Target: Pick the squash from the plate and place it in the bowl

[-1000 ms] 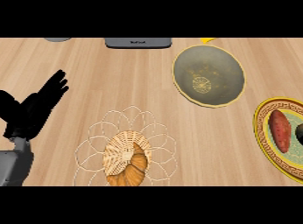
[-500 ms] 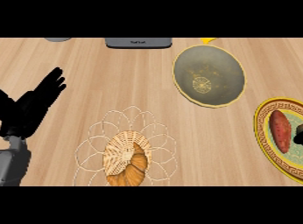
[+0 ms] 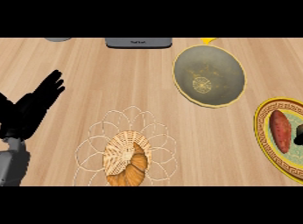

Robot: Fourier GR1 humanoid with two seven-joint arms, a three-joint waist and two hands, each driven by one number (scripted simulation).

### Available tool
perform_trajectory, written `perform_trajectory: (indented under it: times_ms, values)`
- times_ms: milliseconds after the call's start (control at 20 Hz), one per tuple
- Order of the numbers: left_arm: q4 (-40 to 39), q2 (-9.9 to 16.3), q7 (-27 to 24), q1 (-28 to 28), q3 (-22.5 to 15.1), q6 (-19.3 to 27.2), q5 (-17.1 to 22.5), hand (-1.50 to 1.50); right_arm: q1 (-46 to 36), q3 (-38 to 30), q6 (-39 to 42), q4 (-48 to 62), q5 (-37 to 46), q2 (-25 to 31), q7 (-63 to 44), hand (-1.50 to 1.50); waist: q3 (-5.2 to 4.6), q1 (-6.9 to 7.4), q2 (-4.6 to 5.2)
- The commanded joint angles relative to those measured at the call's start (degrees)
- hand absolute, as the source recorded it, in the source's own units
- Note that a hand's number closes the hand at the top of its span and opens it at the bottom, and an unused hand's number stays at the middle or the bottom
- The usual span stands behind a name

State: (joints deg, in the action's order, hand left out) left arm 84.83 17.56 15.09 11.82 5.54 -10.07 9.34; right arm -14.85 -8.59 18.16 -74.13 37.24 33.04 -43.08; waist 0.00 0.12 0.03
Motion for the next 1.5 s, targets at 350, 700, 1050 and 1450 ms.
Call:
perform_trajectory:
  times_ms: [350,700,1050,1450]
  values:
    - [2.6,-0.7,0.2,-2.4,1.6,-2.8,0.1,0.0,-1.0,-1.6,-4.4,12.9,4.7,-2.1,7.4,-1.5,0.02,0.24,0.0]
    - [4.3,-2.0,4.8,0.1,2.3,-1.7,0.1,0.0,-2.6,-3.1,-9.1,20.5,6.8,-3.4,11.1,-1.5,0.03,0.22,0.02]
    - [-2.3,0.1,1.8,2.9,4.9,-4.3,-0.8,0.0,-5.5,-4.4,-11.8,29.4,7.6,-2.8,16.4,-1.5,0.02,0.08,0.09]
    - [5.6,-5.2,3.4,-1.8,0.6,-0.3,-4.1,0.0,-6.3,-4.7,-15.4,31.6,8.9,-0.1,23.4,1.5,0.03,0.19,-0.04]
